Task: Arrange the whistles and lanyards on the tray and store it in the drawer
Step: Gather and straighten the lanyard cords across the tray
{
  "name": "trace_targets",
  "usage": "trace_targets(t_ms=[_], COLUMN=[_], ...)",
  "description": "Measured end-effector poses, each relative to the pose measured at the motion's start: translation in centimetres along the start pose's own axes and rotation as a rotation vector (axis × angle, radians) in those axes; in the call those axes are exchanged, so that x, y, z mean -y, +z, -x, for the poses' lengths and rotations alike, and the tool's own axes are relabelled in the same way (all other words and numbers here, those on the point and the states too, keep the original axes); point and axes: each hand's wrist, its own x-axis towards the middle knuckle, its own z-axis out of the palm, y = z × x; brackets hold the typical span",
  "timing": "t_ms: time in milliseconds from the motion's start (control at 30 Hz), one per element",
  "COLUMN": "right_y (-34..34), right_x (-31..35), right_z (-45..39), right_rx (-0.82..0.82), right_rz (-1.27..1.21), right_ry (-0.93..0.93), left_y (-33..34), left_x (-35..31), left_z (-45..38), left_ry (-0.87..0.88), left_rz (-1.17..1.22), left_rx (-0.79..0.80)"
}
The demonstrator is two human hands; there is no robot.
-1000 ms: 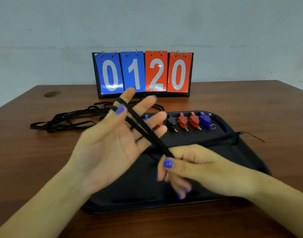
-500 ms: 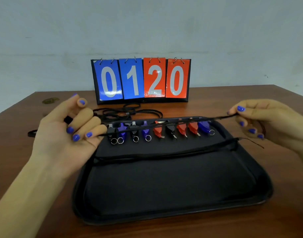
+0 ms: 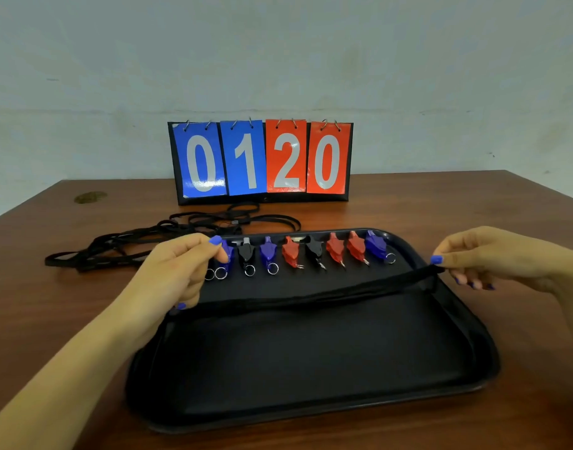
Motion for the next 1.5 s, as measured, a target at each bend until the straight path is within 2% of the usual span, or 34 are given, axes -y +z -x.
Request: trace_targets(t_ms=[433, 1167, 1367, 1500], right_y=[-0.8, -1.0, -1.1, -1.0], right_x=[-1.0, -1.5, -1.5, -1.1], right_z=[-0.5, -0.8, -0.7, -0.3], right_rx=[0.005, -0.067, -0.084, -0.121], right_rz=[0.051, 0.071, 0.088, 0.125], right_ry=[0.104, 0.158, 0.170, 0.218], left_y=[1.2, -0.2, -0.8, -1.7], left_x=[0.1, 1.5, 1.0, 0.7], left_z=[0.6, -0.2, -0.2, -0.3], left_ry=[0.167, 0.304, 0.325, 0.310], left_rz=[-0.451, -0.659, -0.651, -0.729], left_rx=[0.057, 0.010, -0.049, -0.136])
